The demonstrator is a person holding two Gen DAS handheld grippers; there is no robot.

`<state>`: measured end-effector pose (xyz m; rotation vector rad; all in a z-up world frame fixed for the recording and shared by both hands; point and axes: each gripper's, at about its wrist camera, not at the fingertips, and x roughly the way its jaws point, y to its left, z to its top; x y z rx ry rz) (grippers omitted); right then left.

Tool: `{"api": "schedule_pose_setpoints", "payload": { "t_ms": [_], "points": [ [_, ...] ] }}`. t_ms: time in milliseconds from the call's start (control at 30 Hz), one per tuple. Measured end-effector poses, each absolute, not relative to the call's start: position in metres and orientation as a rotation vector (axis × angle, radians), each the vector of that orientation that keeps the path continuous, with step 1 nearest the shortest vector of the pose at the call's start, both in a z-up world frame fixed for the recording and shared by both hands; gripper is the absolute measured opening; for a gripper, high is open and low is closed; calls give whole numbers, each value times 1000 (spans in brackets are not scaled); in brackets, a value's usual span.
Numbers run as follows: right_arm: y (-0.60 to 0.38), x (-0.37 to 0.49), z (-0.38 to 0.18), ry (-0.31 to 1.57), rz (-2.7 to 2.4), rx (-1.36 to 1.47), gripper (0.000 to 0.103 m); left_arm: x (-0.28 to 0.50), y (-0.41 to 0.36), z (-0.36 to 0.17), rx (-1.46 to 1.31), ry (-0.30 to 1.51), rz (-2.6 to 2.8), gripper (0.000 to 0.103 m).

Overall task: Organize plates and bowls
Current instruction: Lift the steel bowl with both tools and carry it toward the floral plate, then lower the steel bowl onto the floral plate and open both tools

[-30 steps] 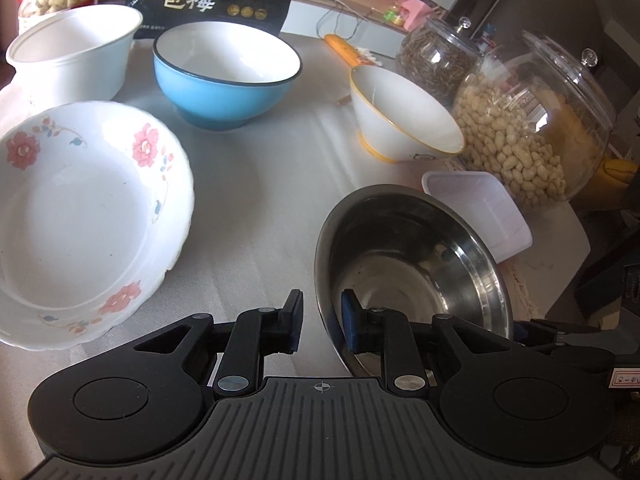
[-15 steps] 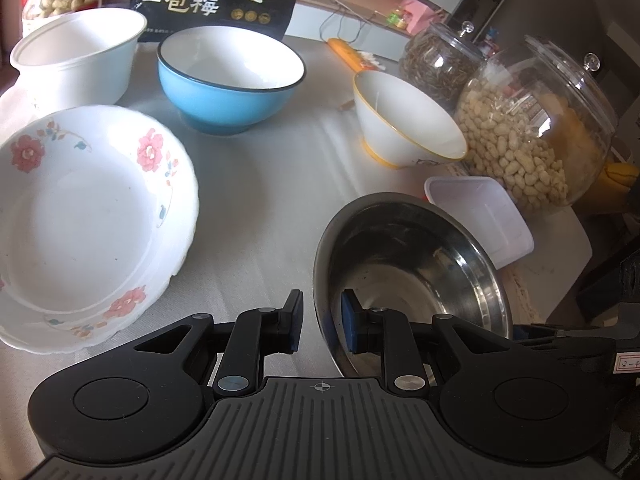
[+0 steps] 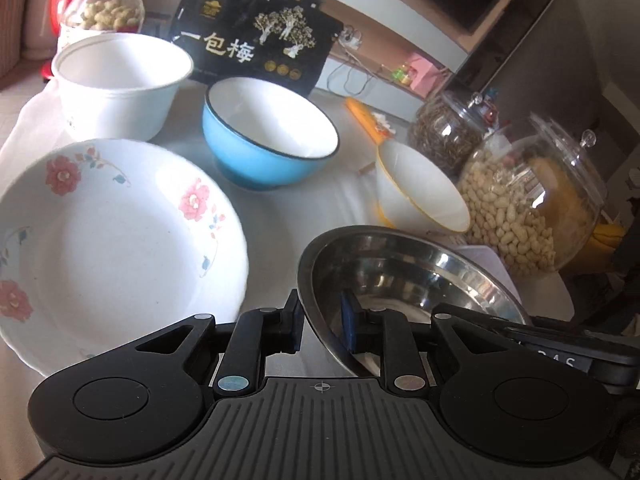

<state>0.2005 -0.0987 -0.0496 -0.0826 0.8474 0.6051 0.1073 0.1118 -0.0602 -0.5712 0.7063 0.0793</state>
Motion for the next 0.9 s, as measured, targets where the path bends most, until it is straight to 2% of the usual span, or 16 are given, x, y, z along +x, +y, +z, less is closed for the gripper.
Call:
{"api": "schedule_pose_setpoints", "payload": {
  "t_ms": [133, 267, 467, 633, 800, 900],
  "points": [
    [-39, 205, -40, 816, 735, -115, 50, 74, 158, -34, -554, 590, 195, 21],
    [27, 199, -55, 840, 863, -162, 47, 49, 198, -37, -537, 554, 371, 21],
    [86, 194, -87, 922, 903, -250, 46, 41, 228, -57, -529, 592, 478, 21],
    [98, 185, -90, 907, 875, -308, 48, 40, 239, -73, -537, 619, 513, 20],
    [98, 186, -91, 903, 835, -320, 49, 37, 245, -78, -564, 621, 519, 27],
    [95, 189, -90, 897, 821, -318, 48, 37, 246, -81, -568, 625, 531, 36]
  ]
}}
